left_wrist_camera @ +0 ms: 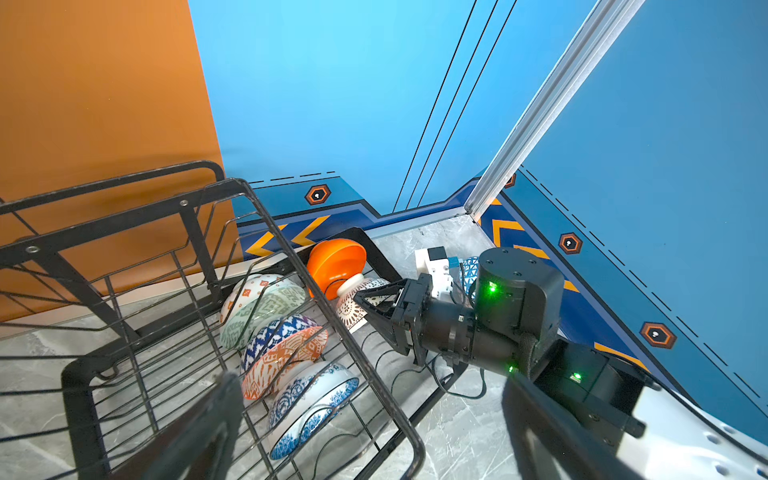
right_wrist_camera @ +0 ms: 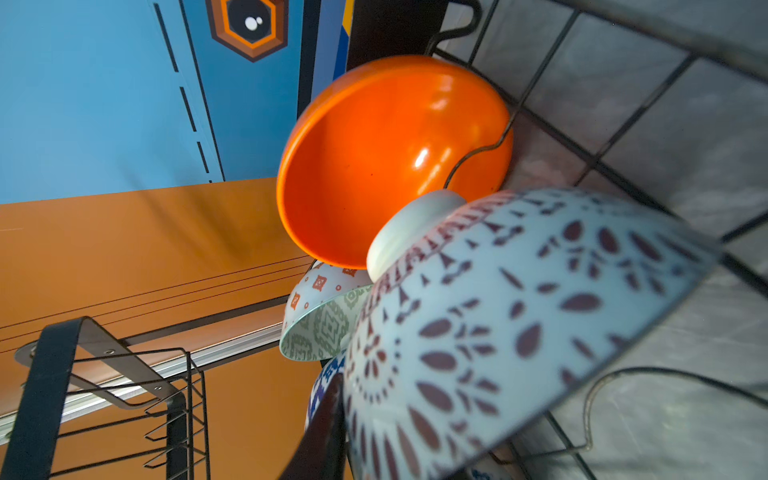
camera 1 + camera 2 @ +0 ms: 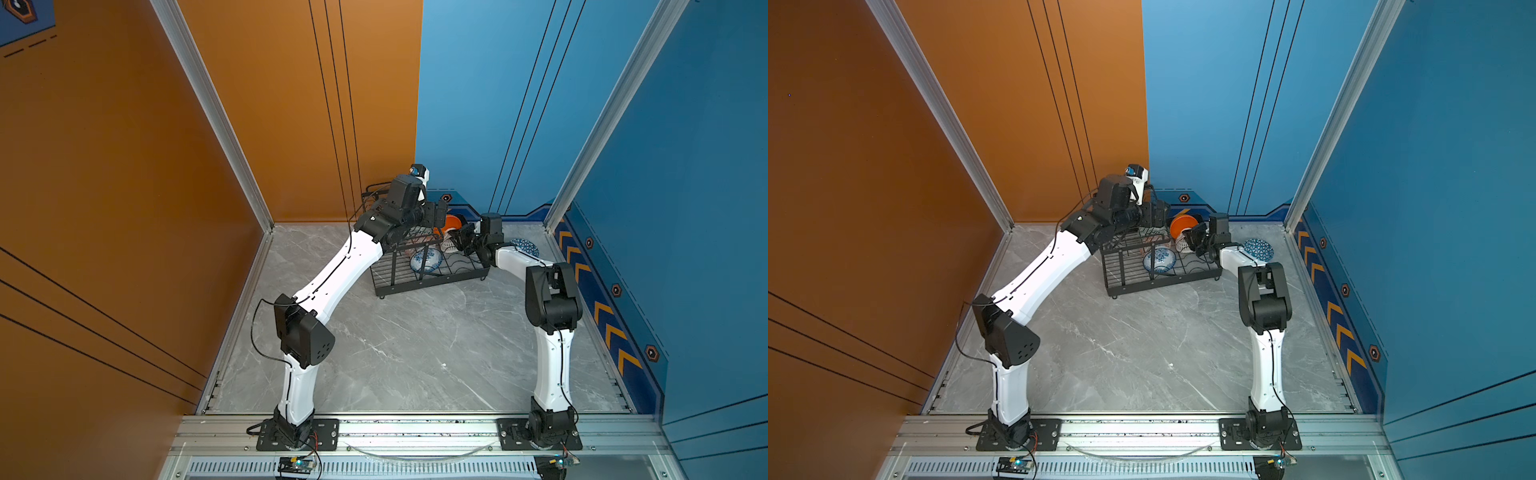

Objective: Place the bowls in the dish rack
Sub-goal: 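Open right gripper and move it over the blue triangle bowl on the table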

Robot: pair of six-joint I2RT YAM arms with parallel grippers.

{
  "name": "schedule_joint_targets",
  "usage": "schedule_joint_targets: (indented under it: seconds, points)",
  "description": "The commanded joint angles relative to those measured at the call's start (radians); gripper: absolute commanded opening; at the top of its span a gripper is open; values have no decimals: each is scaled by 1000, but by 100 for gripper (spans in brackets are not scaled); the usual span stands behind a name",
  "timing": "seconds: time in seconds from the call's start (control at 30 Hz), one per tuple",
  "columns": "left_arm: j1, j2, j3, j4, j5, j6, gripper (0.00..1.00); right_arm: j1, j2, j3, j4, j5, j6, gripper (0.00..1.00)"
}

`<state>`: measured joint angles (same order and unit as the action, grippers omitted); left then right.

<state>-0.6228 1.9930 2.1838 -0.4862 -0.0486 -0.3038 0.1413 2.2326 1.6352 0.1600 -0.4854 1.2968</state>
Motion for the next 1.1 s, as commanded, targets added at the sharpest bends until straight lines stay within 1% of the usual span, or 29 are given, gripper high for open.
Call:
schedule_joint_targets:
  seconds: [0.0, 0.67, 0.93, 1.07]
  points:
    - [-6, -48, -17, -5, -20, 9, 98, 1, -6, 17, -69, 5, -24, 27]
    - [-22, -71, -42, -5, -23, 12, 98, -3, -19, 23, -54, -4, -27, 39]
    - [-28, -84, -54, -4, -27, 17, 98, -3, -34, 11, -48, -13, -33, 40]
    - [-29, -93, -64, -5, -28, 19, 98, -4, -47, 3, -48, -10, -37, 44]
